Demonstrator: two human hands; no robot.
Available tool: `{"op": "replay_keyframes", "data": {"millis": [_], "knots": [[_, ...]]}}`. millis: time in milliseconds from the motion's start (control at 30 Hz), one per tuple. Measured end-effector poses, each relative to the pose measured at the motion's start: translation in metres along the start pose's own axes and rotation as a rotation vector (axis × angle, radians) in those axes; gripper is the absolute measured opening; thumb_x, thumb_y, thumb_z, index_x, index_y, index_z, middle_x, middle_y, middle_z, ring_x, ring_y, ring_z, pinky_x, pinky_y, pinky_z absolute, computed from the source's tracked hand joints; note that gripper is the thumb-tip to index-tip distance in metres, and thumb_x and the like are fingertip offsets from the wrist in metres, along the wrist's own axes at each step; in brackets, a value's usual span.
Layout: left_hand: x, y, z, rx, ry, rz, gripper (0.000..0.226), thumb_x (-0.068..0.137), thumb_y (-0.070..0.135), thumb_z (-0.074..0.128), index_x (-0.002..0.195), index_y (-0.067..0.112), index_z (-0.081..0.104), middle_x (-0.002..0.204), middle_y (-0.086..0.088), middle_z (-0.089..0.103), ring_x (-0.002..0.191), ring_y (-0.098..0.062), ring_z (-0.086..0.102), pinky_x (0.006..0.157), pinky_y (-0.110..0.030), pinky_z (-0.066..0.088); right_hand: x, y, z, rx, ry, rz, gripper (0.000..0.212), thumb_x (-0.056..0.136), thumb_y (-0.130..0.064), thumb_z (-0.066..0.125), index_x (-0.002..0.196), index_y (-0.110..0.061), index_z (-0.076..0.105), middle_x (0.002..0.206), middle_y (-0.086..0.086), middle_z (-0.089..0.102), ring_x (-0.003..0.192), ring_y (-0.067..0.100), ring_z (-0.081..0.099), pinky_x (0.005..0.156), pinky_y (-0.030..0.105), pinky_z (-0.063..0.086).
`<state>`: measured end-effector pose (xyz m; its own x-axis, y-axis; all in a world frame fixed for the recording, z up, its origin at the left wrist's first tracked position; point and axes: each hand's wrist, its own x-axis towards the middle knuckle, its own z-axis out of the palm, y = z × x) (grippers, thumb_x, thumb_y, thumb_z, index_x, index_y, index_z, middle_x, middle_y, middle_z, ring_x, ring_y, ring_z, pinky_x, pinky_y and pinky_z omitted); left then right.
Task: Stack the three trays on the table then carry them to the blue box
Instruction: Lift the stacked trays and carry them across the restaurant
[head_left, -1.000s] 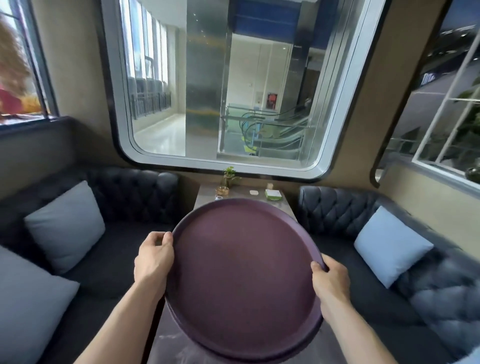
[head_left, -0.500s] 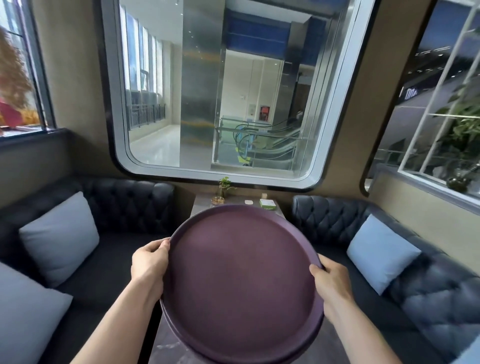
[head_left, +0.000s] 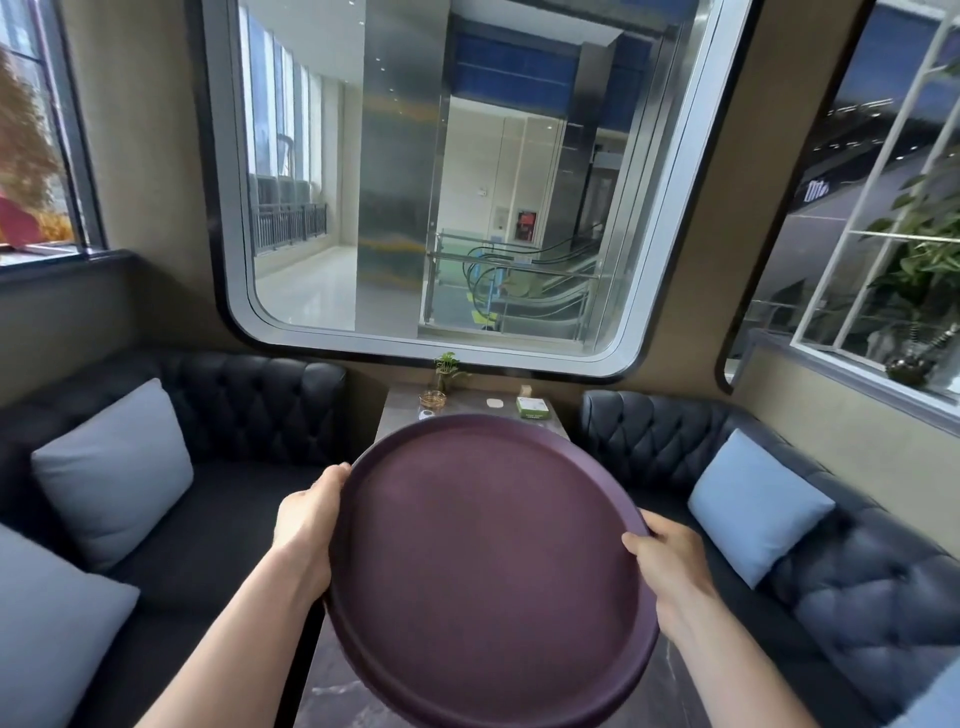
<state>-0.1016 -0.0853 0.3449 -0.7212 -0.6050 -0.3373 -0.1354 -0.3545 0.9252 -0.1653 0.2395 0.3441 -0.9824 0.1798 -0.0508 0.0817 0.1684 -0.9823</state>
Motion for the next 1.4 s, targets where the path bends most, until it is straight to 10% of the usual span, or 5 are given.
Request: {"op": "replay_keyframes", "data": {"millis": [167,400,933,1400], "knots": [[0.006,-0.011,0.002,0.066,-0.051,0.097,0.022,0.090,0.034,0.066,0.107,0.019,0.067,0.103,-0.010,0.072,0.093,-0.032,0.068,0.089,-0.049,0.056,0.009,-0.015,-0.013,0.342,-0.125,-0.020,0.041,0.089,-0.007,0.065,0.129,-0.014,0.063,0.117,0.009,0.073,0.103,0.029,0.071,0.094,0.045,0.053],[0.008,-0.020,-0.005,0.099,-0.037,0.151,0.018,0.096,0.020,0.059,0.114,0.017,0.063,0.102,-0.008,0.069,0.091,-0.029,0.065,0.082,-0.044,0.055,-0.005,-0.019,-0.018,0.230,-0.446,0.037,0.033,0.095,-0.023,0.059,0.128,-0.030,0.063,0.122,-0.001,0.072,0.113,0.020,0.068,0.098,0.043,0.050],[-0.013,-0.053,0.050,0.255,-0.100,0.215,0.028,0.093,0.014,0.062,0.121,0.015,0.062,0.103,-0.007,0.069,0.088,-0.026,0.065,0.076,-0.037,0.052,-0.018,0.028,-0.051,0.018,0.041,0.014,0.032,0.093,-0.006,0.058,0.119,-0.025,0.061,0.107,-0.002,0.072,0.096,0.016,0.069,0.087,0.036,0.056],[-0.120,-0.098,0.220,0.465,-0.446,0.355,0.110,0.061,0.025,0.093,0.152,0.032,0.031,0.143,0.004,0.053,0.125,-0.023,0.055,0.106,-0.044,0.045,-0.008,0.030,-0.249,-0.134,0.326,-0.005,0.055,0.076,-0.028,0.080,0.126,-0.028,0.058,0.111,-0.008,0.070,0.100,0.015,0.067,0.090,0.040,0.056]]}}
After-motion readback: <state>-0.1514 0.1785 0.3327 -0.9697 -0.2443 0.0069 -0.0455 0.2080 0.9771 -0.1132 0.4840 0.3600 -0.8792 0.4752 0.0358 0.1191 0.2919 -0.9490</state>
